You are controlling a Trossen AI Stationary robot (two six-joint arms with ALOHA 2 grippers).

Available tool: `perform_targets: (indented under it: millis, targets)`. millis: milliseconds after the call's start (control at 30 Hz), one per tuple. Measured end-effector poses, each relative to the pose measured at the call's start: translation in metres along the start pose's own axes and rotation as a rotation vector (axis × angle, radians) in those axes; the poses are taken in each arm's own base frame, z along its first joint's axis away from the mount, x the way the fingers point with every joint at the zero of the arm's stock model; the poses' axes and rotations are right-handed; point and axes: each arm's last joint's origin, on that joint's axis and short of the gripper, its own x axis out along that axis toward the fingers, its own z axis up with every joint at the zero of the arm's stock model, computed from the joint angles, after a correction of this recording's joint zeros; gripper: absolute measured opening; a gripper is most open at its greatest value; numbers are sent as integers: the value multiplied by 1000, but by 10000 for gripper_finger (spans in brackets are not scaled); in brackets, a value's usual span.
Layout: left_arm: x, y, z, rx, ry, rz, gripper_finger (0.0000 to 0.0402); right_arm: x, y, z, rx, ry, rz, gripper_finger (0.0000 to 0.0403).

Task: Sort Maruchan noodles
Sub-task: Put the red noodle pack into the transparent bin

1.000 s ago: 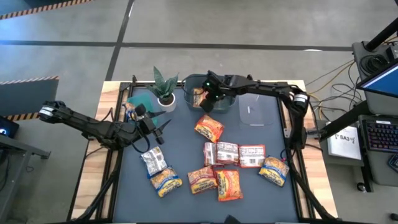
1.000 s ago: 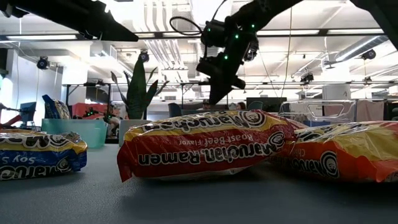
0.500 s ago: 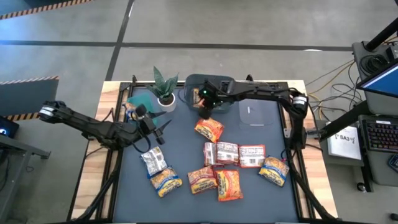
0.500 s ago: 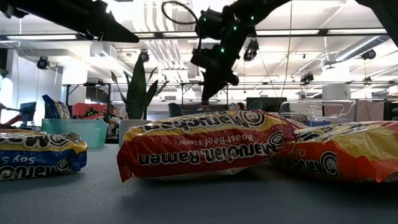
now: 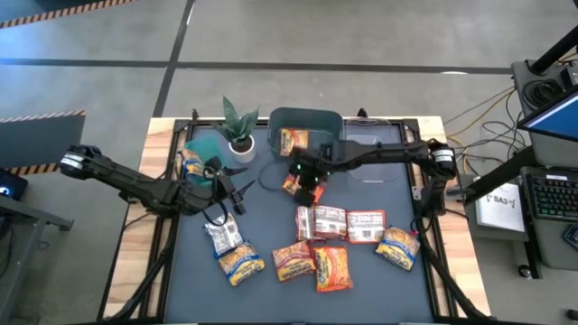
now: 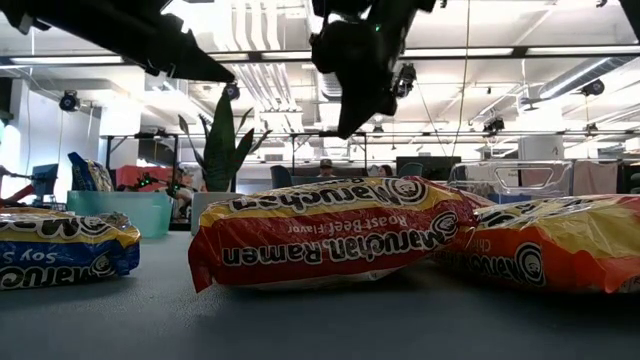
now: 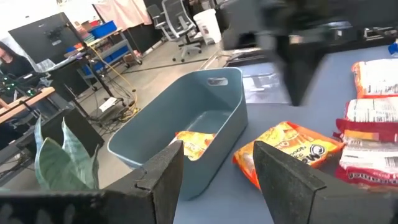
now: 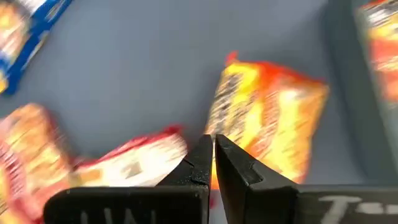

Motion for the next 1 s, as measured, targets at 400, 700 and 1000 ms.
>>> perform_targets:
  millis: [400, 700, 1000]
  targets:
    - [11, -14, 21, -6, -11, -84, 178, -17, 65, -37, -71, 62, -36, 9]
    - [26, -39, 35, -37, 4, -206, 178, -28, 109, -77, -115, -61, -93, 9]
    - [33, -74, 35, -11, 37, -290, 177, -20, 108, -120, -103, -139, -36, 9]
